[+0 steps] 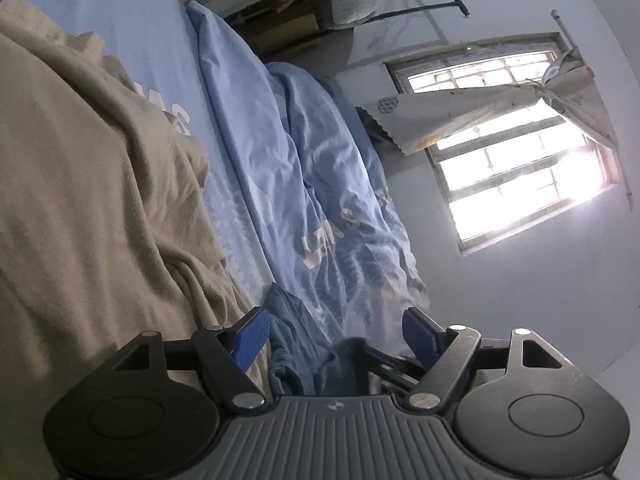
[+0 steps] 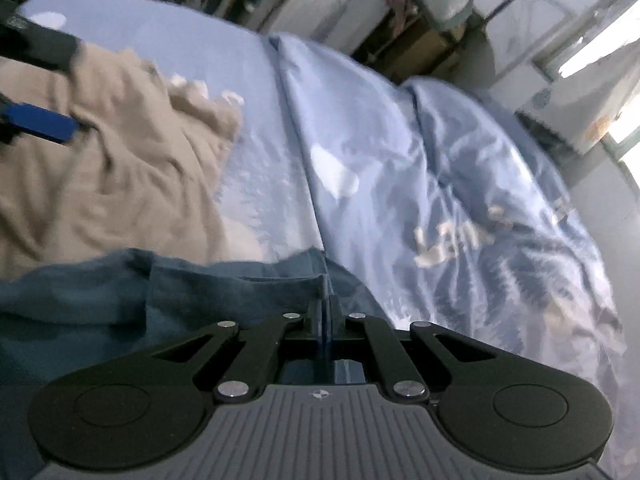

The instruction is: Fold clothes

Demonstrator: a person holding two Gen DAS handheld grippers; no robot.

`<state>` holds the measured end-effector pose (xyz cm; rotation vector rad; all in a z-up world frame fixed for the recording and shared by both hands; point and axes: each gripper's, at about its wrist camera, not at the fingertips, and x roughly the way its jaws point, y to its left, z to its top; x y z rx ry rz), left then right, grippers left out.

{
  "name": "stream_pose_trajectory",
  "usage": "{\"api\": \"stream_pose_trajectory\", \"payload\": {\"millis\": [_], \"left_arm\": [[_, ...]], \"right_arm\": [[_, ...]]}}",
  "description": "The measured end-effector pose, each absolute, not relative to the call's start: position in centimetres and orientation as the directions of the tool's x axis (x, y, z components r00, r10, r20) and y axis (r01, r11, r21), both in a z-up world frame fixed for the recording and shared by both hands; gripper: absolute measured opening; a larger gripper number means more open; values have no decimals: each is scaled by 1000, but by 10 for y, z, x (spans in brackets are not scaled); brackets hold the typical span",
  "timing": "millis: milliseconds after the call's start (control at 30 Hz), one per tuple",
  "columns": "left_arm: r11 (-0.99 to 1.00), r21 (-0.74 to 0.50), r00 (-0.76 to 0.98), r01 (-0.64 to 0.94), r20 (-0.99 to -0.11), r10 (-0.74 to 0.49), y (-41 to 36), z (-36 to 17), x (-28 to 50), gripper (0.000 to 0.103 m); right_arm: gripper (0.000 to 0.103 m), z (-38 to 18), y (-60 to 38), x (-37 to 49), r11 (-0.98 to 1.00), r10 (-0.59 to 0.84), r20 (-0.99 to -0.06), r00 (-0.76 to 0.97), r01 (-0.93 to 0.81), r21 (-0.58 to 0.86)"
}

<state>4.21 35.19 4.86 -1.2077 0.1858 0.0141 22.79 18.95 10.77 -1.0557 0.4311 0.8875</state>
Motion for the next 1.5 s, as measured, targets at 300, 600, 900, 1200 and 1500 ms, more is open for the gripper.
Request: {"api": "stream_pose_trajectory", "payload": {"millis": [300, 600, 900, 1200, 1500], "left_arm": [[349, -930, 984, -112, -153, -92, 358, 46, 44, 74], [437, -896, 978, -75, -151, -142, 342, 54, 49, 74], [512, -856, 976, -73, -167, -140, 327, 54, 52, 74], [551, -828, 970, -100, -204, -131, 320, 50, 55, 74], [559, -823, 966, -102, -216, -142, 319, 48, 56, 74]], "right_arm": [[21, 62, 226, 251, 231, 355, -668, 654, -754, -615], [52, 177, 97, 233, 526, 445, -475, 759, -651, -548], [51, 137, -68, 236, 461, 135, -833, 536, -778, -426], [36, 71, -87, 226, 254, 6, -871, 492, -843, -474], [39, 117, -140, 290, 814, 23, -676, 737, -406, -416]]}}
